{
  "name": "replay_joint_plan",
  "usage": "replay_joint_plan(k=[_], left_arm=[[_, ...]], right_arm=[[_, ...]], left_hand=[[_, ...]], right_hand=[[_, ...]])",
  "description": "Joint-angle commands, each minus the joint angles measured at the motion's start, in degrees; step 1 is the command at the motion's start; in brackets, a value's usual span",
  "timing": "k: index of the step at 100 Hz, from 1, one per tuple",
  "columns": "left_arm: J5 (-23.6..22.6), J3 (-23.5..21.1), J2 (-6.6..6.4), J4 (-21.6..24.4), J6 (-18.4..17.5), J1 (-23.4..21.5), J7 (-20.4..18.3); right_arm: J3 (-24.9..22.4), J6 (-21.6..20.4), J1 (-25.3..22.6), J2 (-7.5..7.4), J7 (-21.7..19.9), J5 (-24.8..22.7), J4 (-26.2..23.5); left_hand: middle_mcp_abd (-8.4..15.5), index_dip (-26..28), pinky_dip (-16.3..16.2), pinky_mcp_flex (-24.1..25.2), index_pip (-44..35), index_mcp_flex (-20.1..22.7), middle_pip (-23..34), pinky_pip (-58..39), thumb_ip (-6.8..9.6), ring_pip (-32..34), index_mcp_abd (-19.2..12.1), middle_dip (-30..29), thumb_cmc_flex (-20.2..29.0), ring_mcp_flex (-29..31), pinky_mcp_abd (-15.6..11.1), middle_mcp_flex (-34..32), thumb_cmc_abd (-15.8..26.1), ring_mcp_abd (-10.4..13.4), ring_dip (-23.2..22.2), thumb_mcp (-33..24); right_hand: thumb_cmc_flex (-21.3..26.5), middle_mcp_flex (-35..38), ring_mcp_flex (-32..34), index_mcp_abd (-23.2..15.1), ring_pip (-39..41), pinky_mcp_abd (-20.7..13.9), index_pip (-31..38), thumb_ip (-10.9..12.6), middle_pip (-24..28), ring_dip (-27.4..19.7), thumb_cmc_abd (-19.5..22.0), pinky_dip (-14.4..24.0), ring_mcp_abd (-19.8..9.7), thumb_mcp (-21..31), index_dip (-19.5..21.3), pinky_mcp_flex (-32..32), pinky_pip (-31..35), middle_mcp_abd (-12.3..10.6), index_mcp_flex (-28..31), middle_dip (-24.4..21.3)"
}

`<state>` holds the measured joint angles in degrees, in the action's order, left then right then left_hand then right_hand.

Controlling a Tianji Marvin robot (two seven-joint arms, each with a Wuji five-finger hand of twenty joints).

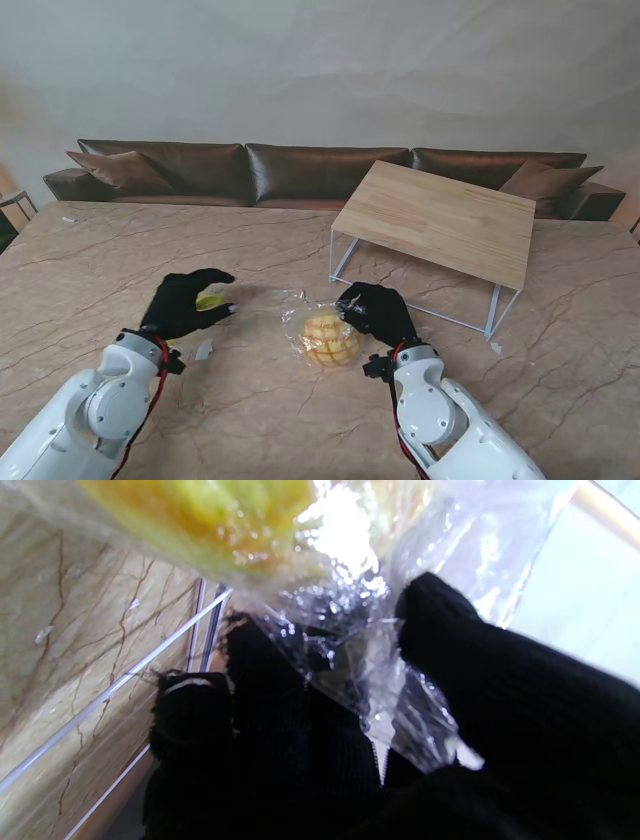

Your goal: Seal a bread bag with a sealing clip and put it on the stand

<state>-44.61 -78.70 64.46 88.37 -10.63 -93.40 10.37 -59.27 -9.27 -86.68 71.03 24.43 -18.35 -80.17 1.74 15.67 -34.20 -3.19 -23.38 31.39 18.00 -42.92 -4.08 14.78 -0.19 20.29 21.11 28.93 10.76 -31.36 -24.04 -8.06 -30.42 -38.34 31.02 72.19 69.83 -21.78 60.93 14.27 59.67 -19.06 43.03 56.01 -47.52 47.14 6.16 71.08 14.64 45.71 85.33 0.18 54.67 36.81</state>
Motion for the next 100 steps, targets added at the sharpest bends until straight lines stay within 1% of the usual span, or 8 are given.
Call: replay_joint_plan(k=[1, 15, 19, 36, 69, 86, 92, 100], left_arm=[[-1.32, -1.53, -1.28, -0.17, 0.56, -0.90, 0.04], [-6.09, -3.19, -2.05, -2.94, 1.37, -0.32, 0.58], [-7.35, -3.48, -2.32, -3.70, 1.67, -0.12, 0.39], [-10.39, -4.07, -3.51, -6.10, 2.15, 0.33, -3.56], [-13.87, -2.98, -4.54, -11.57, 1.55, 1.95, -3.47], [-13.76, -1.75, -4.79, -13.93, 0.91, 3.47, -3.71], [-14.60, -1.10, -4.97, -14.70, 0.91, 4.03, -3.40], [-15.96, -0.60, -5.31, -15.09, 1.11, 4.59, -3.86]], right_arm=[[0.38, 0.18, -0.06, 0.37, -0.21, -0.10, -0.11], [0.67, 0.25, 0.04, 0.32, -0.61, -0.02, -0.11], [0.71, 0.32, 0.05, 0.32, -0.65, 0.01, -0.12], [0.92, 0.64, 0.04, 0.24, -0.96, -0.05, -0.42], [2.02, 1.54, 1.07, 0.13, -2.09, -0.12, -0.98], [2.47, 1.78, 1.47, 0.20, -2.35, 0.18, -0.88], [2.54, 1.86, 1.51, 0.22, -2.46, 0.38, -0.93], [2.63, 2.03, 1.57, 0.22, -2.59, 0.49, -1.01]], left_hand=[[-0.03, -0.42, 1.53, 1.39, 1.76, -1.06, -2.02, 1.59, 0.60, -2.25, 0.80, -1.84, 0.24, -3.04, -2.66, 3.52, -3.15, 2.48, 1.94, -1.78], [0.03, -2.34, 4.23, 4.94, 5.54, -5.01, -3.27, 4.91, -1.13, -6.10, 0.82, -5.30, 0.50, -9.39, -3.46, 9.10, -8.11, 4.78, 7.18, -5.68], [-0.30, -3.03, 4.81, 5.98, 6.74, -5.57, -3.33, 6.06, -1.67, -6.65, 2.09, -6.01, 0.18, -10.71, -3.72, 9.98, -8.93, 5.02, 8.12, -6.05], [-0.81, -5.84, 8.89, 6.87, 11.80, -8.44, -4.52, 14.79, -2.84, -8.35, 4.32, -7.67, -1.23, -15.79, -4.20, 14.65, -10.68, 6.50, 11.03, -5.44], [-0.80, -6.07, 7.62, 7.30, 12.16, -9.91, -4.51, 17.40, -3.20, -7.72, 4.78, -7.80, -1.91, -16.24, -2.43, 15.35, -11.53, 5.59, 11.16, -5.26], [-0.65, -5.16, 6.09, 7.29, 10.39, -10.39, -3.99, 17.83, -3.19, -7.33, 4.52, -7.55, -1.91, -15.91, -2.23, 15.17, -11.70, 5.41, 10.80, -5.76], [-0.67, -4.77, 4.16, 7.20, 9.59, -10.83, -3.78, 16.89, -2.76, -6.94, 4.65, -7.41, -0.13, -15.33, -2.22, 15.21, -11.59, 5.10, 10.35, -7.59], [-0.56, -4.52, 3.76, 6.97, 9.10, -11.31, -3.49, 16.76, -1.57, -6.73, 4.54, -7.24, 4.19, -15.05, -2.37, 15.34, -10.96, 4.87, 10.13, -11.33]], right_hand=[[2.00, 3.09, 1.49, -2.51, 0.54, 0.29, 1.13, 1.55, -0.79, 0.75, 0.52, 0.26, 0.41, 1.90, -0.68, -0.04, 0.69, -0.32, 1.98, 0.48], [1.91, 3.14, 1.71, -2.13, 0.87, 0.21, 1.08, 1.54, -0.69, 0.85, 0.55, 0.43, 0.36, 1.96, -0.88, 0.23, 0.99, -0.18, 1.88, 0.35], [1.86, 3.13, 1.75, -2.12, 0.93, 0.19, 1.11, 1.53, -0.67, 0.87, 0.57, 0.45, 0.36, 1.96, -0.90, 0.26, 1.03, -0.16, 1.95, 0.33], [1.81, 3.13, 1.75, -2.15, 1.21, 0.15, 1.01, 1.51, -0.47, 0.94, 0.53, 0.51, 0.38, 2.06, -1.06, 0.32, 1.12, -0.11, 1.72, 0.21], [1.63, 3.12, 1.80, -2.30, 1.30, 0.16, 1.13, 1.44, -0.29, 0.88, 0.55, 0.47, 0.27, 2.18, -1.10, 0.22, 0.95, -0.23, 1.84, -0.07], [1.60, 3.13, 1.84, -2.27, 1.34, 0.19, 1.14, 1.42, -0.23, 0.86, 0.55, 0.44, 0.25, 2.26, -1.15, 0.16, 0.86, -0.25, 1.82, -0.19], [1.58, 3.12, 1.85, -2.22, 1.36, 0.19, 1.25, 1.42, -0.21, 0.85, 0.57, 0.44, 0.24, 2.27, -1.11, 0.16, 0.85, -0.24, 1.99, -0.22], [1.53, 3.11, 1.85, -2.16, 1.37, 0.18, 1.20, 1.40, -0.19, 0.84, 0.58, 0.39, 0.20, 2.27, -1.16, 0.19, 0.77, -0.29, 1.94, -0.26]])
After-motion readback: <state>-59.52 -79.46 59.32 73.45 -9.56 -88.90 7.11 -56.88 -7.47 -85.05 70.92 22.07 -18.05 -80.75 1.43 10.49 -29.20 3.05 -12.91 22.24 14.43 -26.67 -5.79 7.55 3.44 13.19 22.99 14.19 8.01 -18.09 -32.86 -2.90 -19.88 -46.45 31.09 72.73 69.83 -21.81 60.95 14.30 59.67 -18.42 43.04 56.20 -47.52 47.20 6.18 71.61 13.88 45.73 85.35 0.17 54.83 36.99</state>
